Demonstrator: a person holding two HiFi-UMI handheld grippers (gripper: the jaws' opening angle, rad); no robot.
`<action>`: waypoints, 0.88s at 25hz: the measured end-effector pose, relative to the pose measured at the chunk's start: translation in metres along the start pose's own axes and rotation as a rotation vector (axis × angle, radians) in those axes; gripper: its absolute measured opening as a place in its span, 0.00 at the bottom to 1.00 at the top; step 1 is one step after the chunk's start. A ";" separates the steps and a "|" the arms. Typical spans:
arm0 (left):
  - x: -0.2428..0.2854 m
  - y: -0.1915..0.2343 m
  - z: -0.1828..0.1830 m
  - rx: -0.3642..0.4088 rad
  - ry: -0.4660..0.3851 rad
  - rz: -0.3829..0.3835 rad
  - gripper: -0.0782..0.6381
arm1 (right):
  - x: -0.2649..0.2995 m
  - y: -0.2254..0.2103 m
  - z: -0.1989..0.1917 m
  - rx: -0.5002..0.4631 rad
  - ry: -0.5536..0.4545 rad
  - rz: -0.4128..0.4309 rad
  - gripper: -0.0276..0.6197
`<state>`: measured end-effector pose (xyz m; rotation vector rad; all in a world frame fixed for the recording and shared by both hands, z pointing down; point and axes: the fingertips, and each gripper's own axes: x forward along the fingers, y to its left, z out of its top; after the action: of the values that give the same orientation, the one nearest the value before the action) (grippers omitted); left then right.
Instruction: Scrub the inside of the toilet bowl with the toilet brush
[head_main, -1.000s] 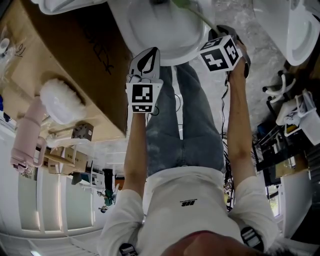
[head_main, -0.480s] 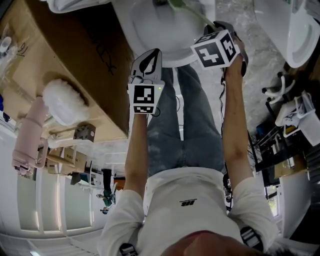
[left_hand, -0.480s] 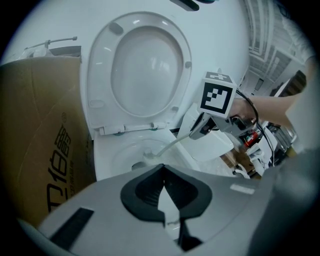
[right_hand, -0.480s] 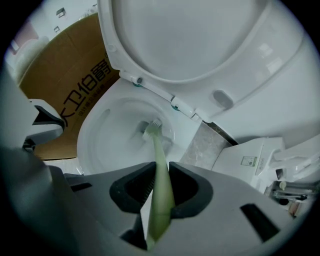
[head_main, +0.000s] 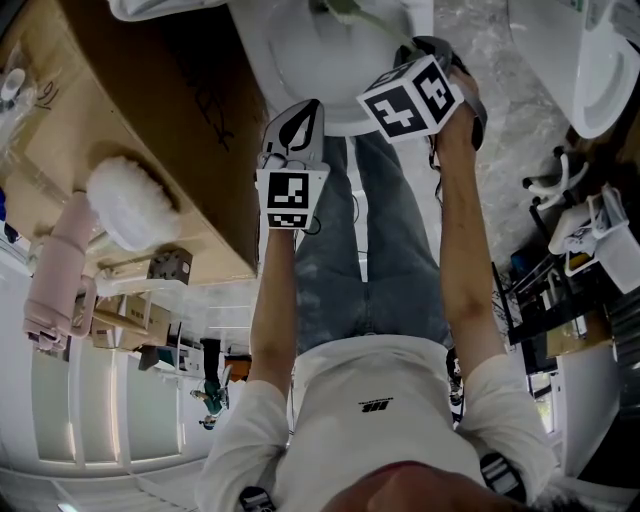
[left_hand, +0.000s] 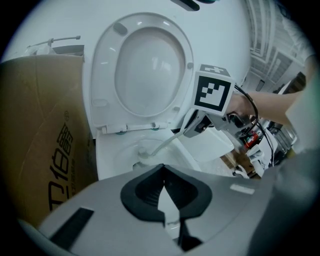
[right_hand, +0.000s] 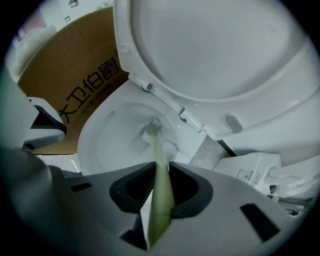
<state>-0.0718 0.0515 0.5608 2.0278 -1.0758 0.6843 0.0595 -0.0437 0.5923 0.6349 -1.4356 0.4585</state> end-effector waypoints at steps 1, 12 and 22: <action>0.000 0.000 0.000 0.000 -0.001 0.000 0.12 | 0.000 0.002 0.002 -0.010 -0.006 -0.003 0.16; -0.002 -0.003 -0.003 -0.003 -0.001 0.002 0.12 | -0.001 0.036 0.019 -0.029 -0.082 0.037 0.16; -0.004 -0.004 -0.004 -0.005 -0.006 0.016 0.12 | -0.004 0.067 0.017 0.083 -0.131 0.122 0.15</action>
<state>-0.0708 0.0579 0.5594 2.0200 -1.0978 0.6833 0.0032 -0.0032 0.5975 0.6556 -1.5921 0.5839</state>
